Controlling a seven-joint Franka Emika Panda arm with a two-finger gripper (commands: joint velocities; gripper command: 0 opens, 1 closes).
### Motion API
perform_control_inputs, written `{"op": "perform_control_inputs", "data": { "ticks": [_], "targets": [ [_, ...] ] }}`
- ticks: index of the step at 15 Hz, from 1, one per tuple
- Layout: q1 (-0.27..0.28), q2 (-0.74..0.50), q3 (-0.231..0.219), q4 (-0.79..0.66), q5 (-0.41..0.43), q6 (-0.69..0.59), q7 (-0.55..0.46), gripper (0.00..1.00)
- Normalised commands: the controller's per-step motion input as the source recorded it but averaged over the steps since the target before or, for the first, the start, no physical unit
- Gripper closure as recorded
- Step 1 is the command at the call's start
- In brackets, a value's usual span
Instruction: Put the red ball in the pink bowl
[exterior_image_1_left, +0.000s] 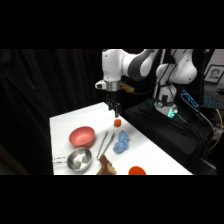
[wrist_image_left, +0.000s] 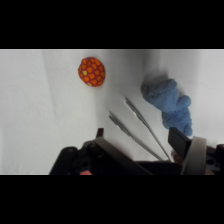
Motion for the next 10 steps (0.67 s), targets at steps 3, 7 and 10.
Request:
{"op": "perform_control_inputs", "data": {
  "ticks": [3,7,10],
  "targets": [
    [-0.105,-0.23,-0.077,-0.31,-0.047,0.25,-0.22,0.00],
    [-0.099,-0.19,-0.077,-0.26,-0.044,0.22,-0.25,0.00],
    [-0.108,-0.17,-0.089,-0.23,-0.050,0.23,-0.24,0.00]
  ]
}}
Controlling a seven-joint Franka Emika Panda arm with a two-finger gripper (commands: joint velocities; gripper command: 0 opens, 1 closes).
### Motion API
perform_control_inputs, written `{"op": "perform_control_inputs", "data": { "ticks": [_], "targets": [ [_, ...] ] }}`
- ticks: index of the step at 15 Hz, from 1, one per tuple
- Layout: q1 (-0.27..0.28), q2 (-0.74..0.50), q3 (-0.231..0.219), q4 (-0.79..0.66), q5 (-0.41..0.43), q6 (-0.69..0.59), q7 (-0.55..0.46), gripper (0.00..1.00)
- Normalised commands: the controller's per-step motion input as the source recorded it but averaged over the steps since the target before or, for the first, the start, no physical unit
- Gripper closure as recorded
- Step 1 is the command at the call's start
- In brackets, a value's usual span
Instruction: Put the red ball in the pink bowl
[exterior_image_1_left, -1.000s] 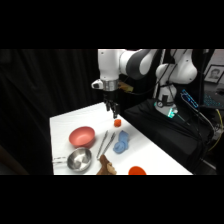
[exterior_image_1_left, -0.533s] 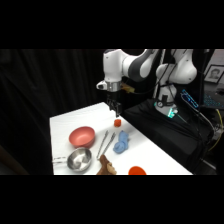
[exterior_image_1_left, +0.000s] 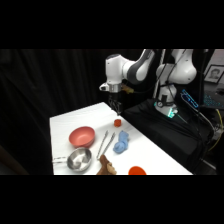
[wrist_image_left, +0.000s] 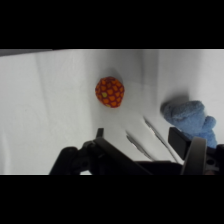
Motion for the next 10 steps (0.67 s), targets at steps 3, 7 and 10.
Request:
{"op": "perform_control_inputs", "data": {
  "ticks": [3,7,10],
  "targets": [
    [-0.086,-0.11,-0.070,-0.22,-0.029,0.26,-0.21,0.00],
    [-0.050,-0.01,-0.048,-0.19,0.061,0.38,-0.20,0.00],
    [-0.045,0.14,-0.026,-0.11,0.055,0.49,-0.11,0.00]
  ]
}}
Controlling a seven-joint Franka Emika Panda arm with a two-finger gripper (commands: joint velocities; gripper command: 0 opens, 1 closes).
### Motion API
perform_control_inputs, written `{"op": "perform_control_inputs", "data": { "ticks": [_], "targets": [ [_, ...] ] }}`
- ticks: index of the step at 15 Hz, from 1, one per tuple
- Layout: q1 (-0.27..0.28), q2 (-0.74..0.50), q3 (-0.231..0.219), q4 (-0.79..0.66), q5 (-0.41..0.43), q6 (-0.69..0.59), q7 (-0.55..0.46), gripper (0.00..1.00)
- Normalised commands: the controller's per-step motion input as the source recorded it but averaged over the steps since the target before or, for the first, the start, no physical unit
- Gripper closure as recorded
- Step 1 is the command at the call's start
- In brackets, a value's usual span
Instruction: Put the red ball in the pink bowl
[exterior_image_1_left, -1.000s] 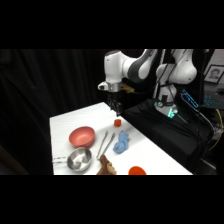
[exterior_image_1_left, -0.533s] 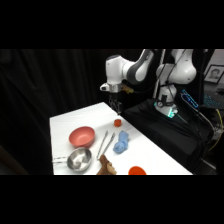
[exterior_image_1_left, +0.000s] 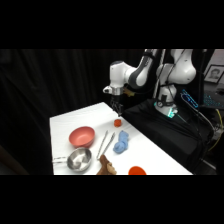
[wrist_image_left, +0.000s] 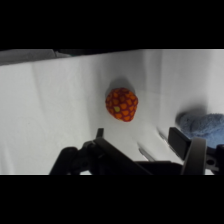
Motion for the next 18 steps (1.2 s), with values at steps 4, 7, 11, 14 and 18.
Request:
{"op": "perform_control_inputs", "data": {
  "ticks": [4,7,11,14,18],
  "targets": [
    [-0.060,0.25,-0.026,-0.03,-0.049,0.46,0.00,0.00],
    [-0.040,0.26,-0.040,0.01,-0.106,0.35,0.07,0.00],
    [-0.013,0.20,-0.047,0.03,-0.093,0.27,0.07,0.00],
    [-0.014,0.17,-0.021,0.04,-0.034,0.22,0.03,0.00],
    [-0.039,0.17,0.022,0.07,0.026,0.20,0.00,0.00]
  ]
}}
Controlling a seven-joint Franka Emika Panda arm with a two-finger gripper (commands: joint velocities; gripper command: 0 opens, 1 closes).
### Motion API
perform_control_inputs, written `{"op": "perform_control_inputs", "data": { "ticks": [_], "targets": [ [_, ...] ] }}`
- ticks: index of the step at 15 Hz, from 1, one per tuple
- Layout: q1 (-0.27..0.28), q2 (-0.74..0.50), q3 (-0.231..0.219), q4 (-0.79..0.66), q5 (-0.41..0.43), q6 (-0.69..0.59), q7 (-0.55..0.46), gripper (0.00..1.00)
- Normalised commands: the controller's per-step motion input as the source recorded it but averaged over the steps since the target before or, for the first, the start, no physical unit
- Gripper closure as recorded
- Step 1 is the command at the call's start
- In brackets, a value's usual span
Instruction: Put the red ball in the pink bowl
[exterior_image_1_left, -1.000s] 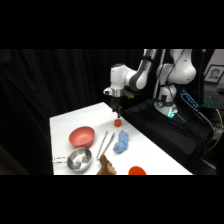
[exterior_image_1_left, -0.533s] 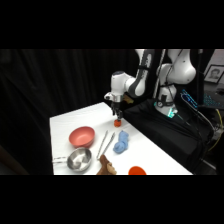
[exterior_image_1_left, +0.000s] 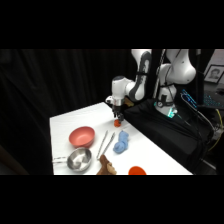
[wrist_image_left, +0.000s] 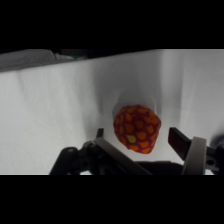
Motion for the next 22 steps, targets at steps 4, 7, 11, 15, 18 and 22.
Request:
{"op": "perform_control_inputs", "data": {
  "ticks": [4,7,11,15,18,22],
  "targets": [
    [-0.068,0.17,0.075,0.08,0.070,0.18,-0.02,0.00],
    [-0.127,0.11,0.152,0.07,0.123,0.17,-0.06,0.00],
    [-0.125,0.08,0.143,0.08,0.131,0.18,-0.05,0.27],
    [-0.077,0.09,0.066,0.07,0.077,0.17,-0.02,0.56],
    [-0.041,0.08,0.014,0.05,0.039,0.15,0.00,0.80],
    [0.064,-0.05,-0.081,0.02,-0.012,-0.02,0.06,1.00]
  ]
}}
